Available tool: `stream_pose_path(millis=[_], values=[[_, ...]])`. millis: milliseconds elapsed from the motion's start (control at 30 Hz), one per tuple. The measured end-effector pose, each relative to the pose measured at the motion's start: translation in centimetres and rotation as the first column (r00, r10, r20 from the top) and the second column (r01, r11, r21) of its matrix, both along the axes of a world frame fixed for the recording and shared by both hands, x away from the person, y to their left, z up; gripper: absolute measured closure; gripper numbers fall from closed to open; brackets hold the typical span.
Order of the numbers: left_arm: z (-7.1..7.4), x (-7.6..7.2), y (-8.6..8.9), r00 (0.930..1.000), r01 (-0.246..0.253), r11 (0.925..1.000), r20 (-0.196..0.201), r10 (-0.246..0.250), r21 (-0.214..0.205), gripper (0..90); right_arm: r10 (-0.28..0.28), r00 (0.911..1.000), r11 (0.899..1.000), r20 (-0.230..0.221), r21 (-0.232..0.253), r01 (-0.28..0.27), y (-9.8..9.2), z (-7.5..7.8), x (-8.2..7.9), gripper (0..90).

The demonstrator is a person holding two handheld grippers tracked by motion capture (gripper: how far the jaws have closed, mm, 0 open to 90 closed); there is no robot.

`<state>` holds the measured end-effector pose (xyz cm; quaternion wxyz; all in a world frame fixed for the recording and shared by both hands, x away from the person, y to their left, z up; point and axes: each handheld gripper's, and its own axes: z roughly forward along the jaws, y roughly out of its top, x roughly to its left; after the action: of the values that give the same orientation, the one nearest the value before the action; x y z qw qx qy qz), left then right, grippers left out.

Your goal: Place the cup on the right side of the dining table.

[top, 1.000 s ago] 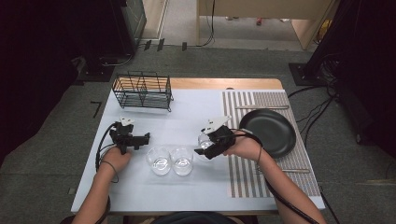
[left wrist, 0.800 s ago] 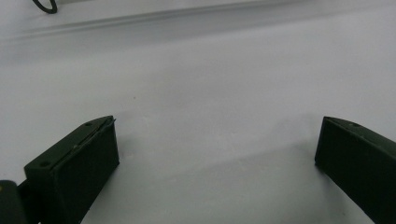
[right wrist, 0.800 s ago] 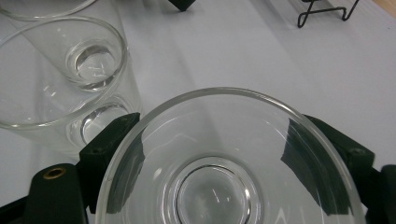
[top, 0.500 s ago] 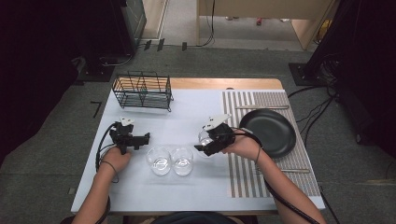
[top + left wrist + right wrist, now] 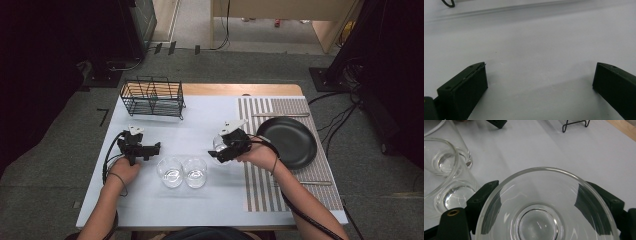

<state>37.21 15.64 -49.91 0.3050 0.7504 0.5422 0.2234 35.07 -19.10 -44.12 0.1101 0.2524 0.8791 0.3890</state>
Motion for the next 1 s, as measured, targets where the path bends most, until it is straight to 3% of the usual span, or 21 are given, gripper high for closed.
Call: stream_pose_path(millis=[1000], values=[[0.0,0.0,0.0,1.0,-0.001,1.0,0.001,0.001,0.0,0.0,-0.107,0.9935,0.994,0.04,-0.002,0.107,-0.3,-0.1,1.2,19.4]])
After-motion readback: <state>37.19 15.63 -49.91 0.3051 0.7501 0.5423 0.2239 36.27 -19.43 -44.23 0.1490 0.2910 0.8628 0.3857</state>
